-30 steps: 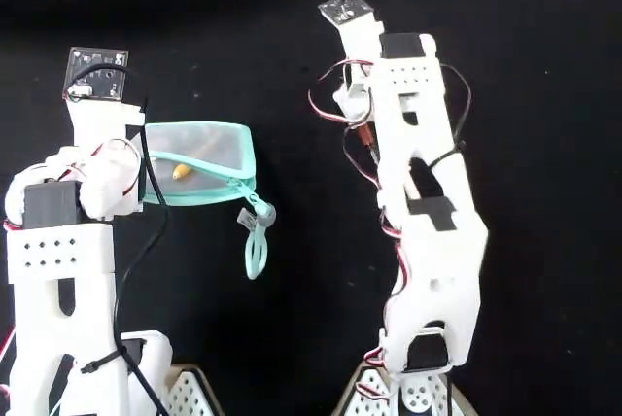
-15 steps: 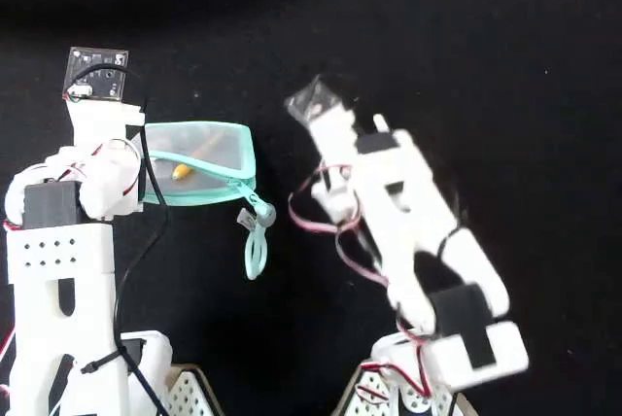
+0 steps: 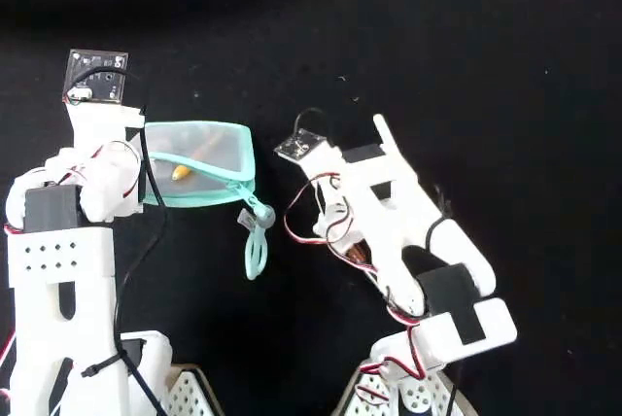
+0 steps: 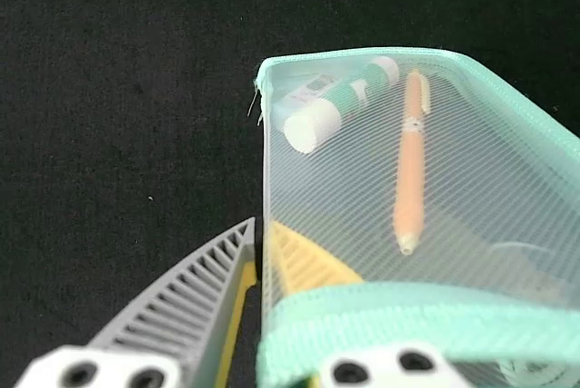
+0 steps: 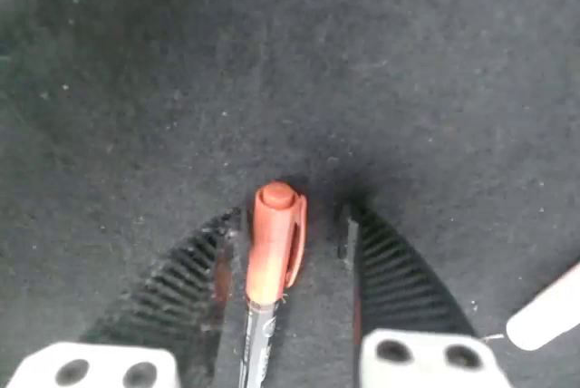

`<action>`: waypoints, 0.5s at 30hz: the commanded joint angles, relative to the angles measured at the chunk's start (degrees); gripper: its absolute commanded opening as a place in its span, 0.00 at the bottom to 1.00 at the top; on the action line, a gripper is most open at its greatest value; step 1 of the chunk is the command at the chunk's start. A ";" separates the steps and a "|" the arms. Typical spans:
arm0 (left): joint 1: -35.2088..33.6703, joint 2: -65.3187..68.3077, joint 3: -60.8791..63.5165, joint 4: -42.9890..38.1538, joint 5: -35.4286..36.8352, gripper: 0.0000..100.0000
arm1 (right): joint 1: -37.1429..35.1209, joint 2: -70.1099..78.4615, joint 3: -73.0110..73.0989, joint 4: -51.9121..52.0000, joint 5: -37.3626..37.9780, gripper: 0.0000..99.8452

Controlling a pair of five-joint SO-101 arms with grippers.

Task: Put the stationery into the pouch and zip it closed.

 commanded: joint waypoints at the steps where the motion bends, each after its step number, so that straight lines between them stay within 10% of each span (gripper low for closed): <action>1: -0.31 0.62 0.48 -1.49 -0.44 0.03 | -0.44 2.42 0.40 0.18 0.53 0.15; 15: -0.31 0.62 0.40 -1.14 -0.44 0.03 | -0.53 -13.41 3.65 2.20 0.53 0.01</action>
